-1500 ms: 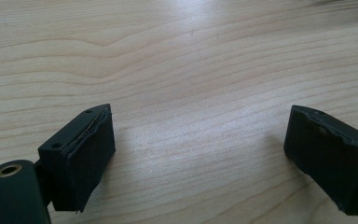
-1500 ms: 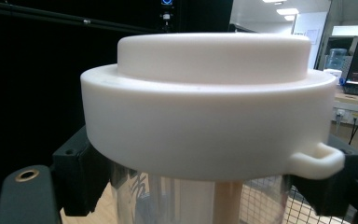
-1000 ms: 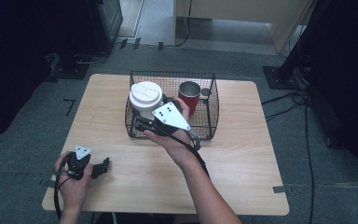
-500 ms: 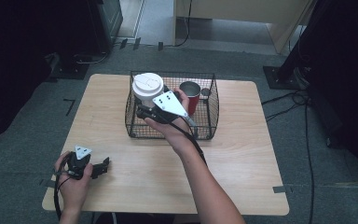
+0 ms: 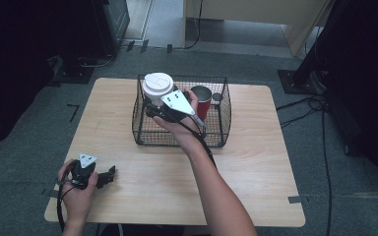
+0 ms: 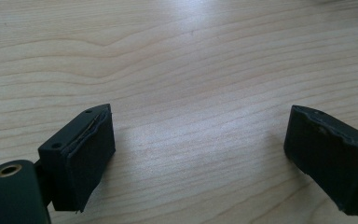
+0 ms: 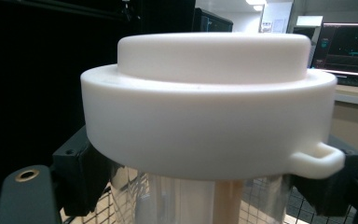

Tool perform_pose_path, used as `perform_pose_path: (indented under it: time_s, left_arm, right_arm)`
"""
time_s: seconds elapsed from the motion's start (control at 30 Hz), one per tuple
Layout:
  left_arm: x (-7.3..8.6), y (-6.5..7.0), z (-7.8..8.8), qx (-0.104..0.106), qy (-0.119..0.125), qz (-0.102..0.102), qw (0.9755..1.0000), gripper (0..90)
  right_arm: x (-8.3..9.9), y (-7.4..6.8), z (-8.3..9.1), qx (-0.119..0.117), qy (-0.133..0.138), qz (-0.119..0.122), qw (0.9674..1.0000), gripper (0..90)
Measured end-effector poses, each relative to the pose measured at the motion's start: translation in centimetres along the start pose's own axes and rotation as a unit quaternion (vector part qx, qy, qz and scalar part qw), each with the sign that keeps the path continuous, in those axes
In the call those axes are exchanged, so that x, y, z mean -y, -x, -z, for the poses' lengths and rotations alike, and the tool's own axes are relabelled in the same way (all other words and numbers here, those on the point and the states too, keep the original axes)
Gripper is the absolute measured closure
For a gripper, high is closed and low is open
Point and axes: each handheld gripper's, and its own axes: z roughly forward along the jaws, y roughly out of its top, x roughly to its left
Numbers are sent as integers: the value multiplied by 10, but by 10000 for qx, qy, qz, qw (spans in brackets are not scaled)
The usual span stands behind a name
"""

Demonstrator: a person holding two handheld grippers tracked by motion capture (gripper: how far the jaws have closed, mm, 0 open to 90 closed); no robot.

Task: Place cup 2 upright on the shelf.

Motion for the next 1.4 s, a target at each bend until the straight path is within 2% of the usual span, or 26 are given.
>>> perform_pose_path:
  time_s: [0.33,0.77,1.0,1.1,1.4]
  left_arm:
    - [0,0,0,4,-6,-7,10000,95]
    - [0,0,0,1,-5,-9,10000,95]
    - [0,0,0,1,-12,-17,10000,95]
    - [0,0,0,0,-10,-15,10000,95]
    - [0,0,0,1,-6,-8,10000,95]
  right_arm:
    - [9,3,-17,17,-74,-70,9999,164]
    - [24,6,-37,39,-307,-74,9995,164]
    - [36,11,-45,4,-482,-60,9988,164]
    - [40,13,-48,16,-564,-126,9983,164]
    - [49,10,-53,-62,-745,-95,9972,164]
